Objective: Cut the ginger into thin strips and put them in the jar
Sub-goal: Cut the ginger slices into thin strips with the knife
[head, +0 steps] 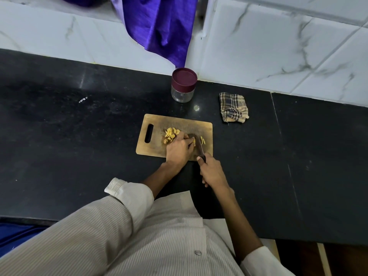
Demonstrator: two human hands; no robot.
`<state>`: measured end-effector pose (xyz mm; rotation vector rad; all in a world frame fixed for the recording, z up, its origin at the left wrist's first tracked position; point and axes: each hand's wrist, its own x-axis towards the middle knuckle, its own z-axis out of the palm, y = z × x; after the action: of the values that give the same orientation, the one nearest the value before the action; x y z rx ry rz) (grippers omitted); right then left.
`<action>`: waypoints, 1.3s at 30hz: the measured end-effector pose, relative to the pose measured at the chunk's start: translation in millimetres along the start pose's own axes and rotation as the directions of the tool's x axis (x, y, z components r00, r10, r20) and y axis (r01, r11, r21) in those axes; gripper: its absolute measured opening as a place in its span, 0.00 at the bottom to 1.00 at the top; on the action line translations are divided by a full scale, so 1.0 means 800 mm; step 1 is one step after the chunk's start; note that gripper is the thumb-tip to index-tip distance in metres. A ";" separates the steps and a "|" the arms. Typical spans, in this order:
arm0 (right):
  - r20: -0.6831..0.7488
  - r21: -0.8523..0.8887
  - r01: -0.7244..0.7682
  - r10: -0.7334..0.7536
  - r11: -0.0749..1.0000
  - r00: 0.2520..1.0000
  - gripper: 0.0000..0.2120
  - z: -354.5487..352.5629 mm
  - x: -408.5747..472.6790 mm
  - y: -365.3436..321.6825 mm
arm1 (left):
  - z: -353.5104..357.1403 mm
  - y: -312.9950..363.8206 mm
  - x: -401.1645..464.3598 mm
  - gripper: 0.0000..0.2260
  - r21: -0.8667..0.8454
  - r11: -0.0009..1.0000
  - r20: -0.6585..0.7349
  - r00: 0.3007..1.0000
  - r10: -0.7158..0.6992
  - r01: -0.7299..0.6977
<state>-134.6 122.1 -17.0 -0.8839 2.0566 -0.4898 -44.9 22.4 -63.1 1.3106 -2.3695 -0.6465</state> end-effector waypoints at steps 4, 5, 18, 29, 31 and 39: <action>-0.018 -0.069 0.007 -0.009 0.998 1.000 0.12 0.005 0.002 -0.002 | 0.001 0.000 -0.001 0.11 -0.016 1.000 -0.004 1.000 0.005 -0.005; -0.018 -0.080 0.005 -0.006 0.997 1.000 0.12 0.006 0.002 -0.003 | 0.001 0.000 0.000 0.11 -0.021 1.000 -0.005 1.000 0.007 -0.007; -0.051 -0.167 -0.028 0.019 0.986 0.998 0.12 0.019 0.002 -0.016 | -0.001 0.000 0.002 0.11 -0.012 1.000 0.016 1.000 -0.012 0.012; -0.048 -0.305 -0.125 0.116 0.944 0.992 0.15 0.018 0.009 -0.034 | 0.003 -0.002 0.004 0.12 -0.013 1.000 0.016 1.000 -0.009 0.009; -0.036 -0.306 -0.138 0.134 0.942 0.990 0.16 0.017 0.008 -0.036 | 0.003 -0.001 0.005 0.12 -0.008 1.000 0.025 1.000 -0.019 0.019; -0.036 -0.342 -0.146 0.142 0.928 0.989 0.17 0.023 -0.009 -0.020 | 0.000 0.004 0.002 0.12 -0.001 0.999 0.048 0.998 -0.045 0.045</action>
<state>-109.9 116.1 -14.3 -0.9210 2.2363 -0.0522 -48.0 22.8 -61.0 1.3656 -2.3832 -0.7010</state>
